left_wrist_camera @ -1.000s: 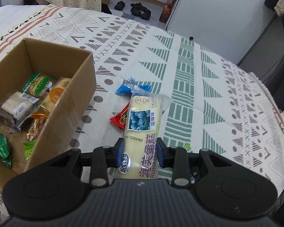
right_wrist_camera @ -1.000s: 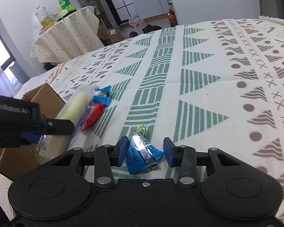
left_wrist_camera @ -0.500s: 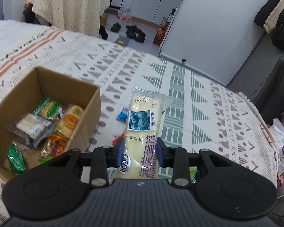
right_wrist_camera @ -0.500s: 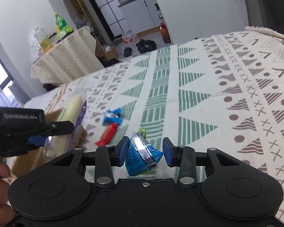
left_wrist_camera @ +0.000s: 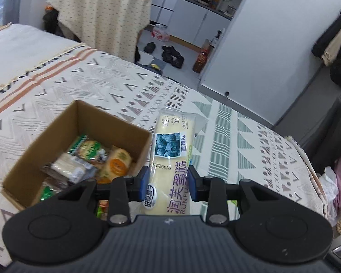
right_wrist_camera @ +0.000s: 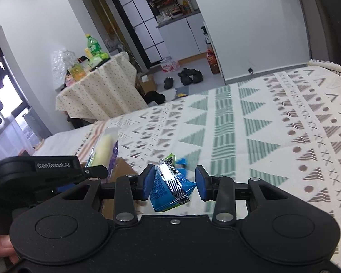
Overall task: Organize snacks
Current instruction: 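Carry the yellow cake packet and blue candy over the cardboard box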
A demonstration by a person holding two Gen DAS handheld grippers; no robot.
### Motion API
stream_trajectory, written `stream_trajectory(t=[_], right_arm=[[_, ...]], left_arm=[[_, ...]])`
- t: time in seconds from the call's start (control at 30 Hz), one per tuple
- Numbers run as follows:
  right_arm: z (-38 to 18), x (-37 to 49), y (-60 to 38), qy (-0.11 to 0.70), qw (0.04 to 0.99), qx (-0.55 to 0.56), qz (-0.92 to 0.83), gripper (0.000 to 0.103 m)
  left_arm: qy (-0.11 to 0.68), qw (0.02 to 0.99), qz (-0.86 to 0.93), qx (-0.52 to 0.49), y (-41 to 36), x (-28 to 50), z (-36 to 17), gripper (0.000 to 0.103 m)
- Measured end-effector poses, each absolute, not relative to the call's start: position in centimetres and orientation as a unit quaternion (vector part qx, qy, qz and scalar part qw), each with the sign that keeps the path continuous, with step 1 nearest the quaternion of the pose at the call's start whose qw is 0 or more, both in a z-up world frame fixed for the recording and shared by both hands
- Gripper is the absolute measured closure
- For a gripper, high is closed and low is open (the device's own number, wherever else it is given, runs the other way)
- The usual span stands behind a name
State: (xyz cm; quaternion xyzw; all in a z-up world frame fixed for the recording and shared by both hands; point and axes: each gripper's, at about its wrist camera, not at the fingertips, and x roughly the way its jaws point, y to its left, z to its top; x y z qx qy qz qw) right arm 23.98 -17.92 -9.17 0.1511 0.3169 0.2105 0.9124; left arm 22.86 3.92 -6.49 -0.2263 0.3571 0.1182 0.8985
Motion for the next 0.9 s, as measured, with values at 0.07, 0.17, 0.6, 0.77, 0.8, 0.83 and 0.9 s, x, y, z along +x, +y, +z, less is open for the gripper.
stream_trajectory(t=[0.07,0.17,0.6,0.77,0.8,0.83,0.9], right_arm=[[-8.7,23.8,-17.0,0.313,0.912,0.151,0.217,0.065],[-8.0,23.7,-15.6,0.309,0.911,0.149,0.229,0.065],[-7.2,23.2,-8.9,0.312,0.901,0.12,0.276,0.065],[-7.2,23.0,-7.0,0.315,0.898,0.114,0.285,0.065],[-7.3,23.1,-6.6,0.316,0.897,0.114,0.286,0.065],[-7.4,23.0,-6.3,0.317,0.897,0.114,0.287,0.065],[-7.7,23.1,-5.8,0.322,0.894,0.117,0.289,0.065]], left_arm=[[0.359,0.895,0.124,-0.236,4.9,22.4,-6.5,0.069],[0.362,0.888,0.134,-0.251,6.2,21.7,-6.5,0.069],[0.353,0.869,0.167,-0.303,11.7,20.6,-6.5,0.069],[0.354,0.86,0.178,-0.321,13.2,20.0,-7.1,0.068],[0.351,0.859,0.185,-0.324,13.5,19.9,-7.1,0.066],[0.346,0.858,0.192,-0.327,13.8,19.7,-7.1,0.064],[0.343,0.855,0.203,-0.333,14.4,19.6,-7.2,0.061]])
